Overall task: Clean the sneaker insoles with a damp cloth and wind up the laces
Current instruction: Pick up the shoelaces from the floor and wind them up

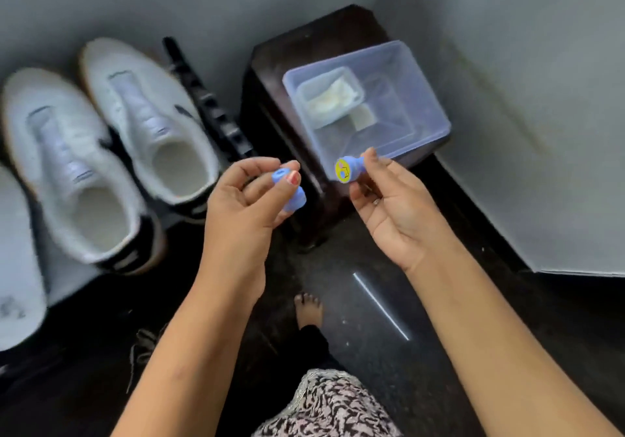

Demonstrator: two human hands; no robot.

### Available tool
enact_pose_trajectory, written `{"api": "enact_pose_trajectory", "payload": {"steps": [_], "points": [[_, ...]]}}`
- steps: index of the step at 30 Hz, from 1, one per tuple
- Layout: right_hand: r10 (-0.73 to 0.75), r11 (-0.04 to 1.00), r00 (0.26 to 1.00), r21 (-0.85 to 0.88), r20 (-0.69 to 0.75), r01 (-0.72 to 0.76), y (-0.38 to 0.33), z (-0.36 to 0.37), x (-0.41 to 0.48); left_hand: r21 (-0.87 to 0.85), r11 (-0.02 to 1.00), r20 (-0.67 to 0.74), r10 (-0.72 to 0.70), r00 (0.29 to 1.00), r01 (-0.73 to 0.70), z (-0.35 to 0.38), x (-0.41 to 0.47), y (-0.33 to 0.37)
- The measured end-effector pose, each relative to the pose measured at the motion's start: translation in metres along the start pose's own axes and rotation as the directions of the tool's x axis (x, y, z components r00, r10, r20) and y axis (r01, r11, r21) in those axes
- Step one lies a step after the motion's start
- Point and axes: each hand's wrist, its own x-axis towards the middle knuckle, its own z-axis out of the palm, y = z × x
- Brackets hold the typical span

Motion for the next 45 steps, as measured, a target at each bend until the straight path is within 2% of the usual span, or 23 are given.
{"api": "enact_pose_trajectory", "payload": {"steps": [2,4,7,9,13,16,18,23,33,37,43,45], "points": [[-0.12,0.99,0.993,-0.073,-0.011,0.119,-0.026,-0.026,0.027,0.039,0.999,0.044,-0.003,0.999,0.001,0.031,0.018,-0.007],[-0.27,0.923,0.963,-0.292,-0.026,0.25,-0.043,-0.05,0.058,0.094,0.996,0.055,-0.001,0.998,-0.004,0.054,0.036,-0.015],[-0.475,0.633,0.88,-0.704,-0.024,0.322,-0.059,-0.082,0.11,0.205,0.978,0.062,0.011,0.998,-0.023,0.08,0.064,-0.028],[-0.543,0.407,0.839,-0.862,0.038,0.302,-0.063,-0.095,0.137,0.279,0.96,0.064,0.016,0.998,-0.034,0.088,0.077,-0.035],[-0.547,0.059,0.815,-0.963,0.19,0.264,-0.068,-0.118,0.179,0.384,0.923,0.045,0.017,0.999,-0.032,0.103,0.103,-0.053],[-0.501,-0.094,0.827,-0.966,0.256,0.242,-0.07,-0.126,0.195,0.446,0.894,0.019,0.035,0.999,-0.04,0.114,0.121,-0.066],[-0.5,-0.147,0.82,-0.96,0.28,0.238,-0.072,-0.126,0.201,0.464,0.885,0.013,0.038,0.999,-0.04,0.122,0.13,-0.071],[-0.483,-0.231,0.83,-0.955,0.28,0.187,-0.076,-0.122,0.213,0.479,0.877,0.042,0.004,0.999,-0.023,0.141,0.153,-0.08],[-0.459,-0.155,0.856,-0.97,0.236,0.185,-0.077,-0.127,0.213,0.554,0.831,0.1,0.0,0.995,-0.056,0.167,0.192,-0.111],[-0.507,-0.09,0.838,-0.98,0.2,0.179,-0.077,-0.131,0.208,0.584,0.806,0.175,-0.003,0.985,-0.102,0.186,0.197,-0.125],[-0.543,0.137,0.835,-0.973,0.085,0.187,-0.076,-0.14,0.205,0.686,0.695,0.273,0.028,0.962,-0.215,0.203,0.205,-0.138],[-0.538,0.144,0.838,-0.969,0.092,0.198,-0.074,-0.143,0.205,0.699,0.682,0.272,0.024,0.962,-0.215,0.205,0.207,-0.142]]}}
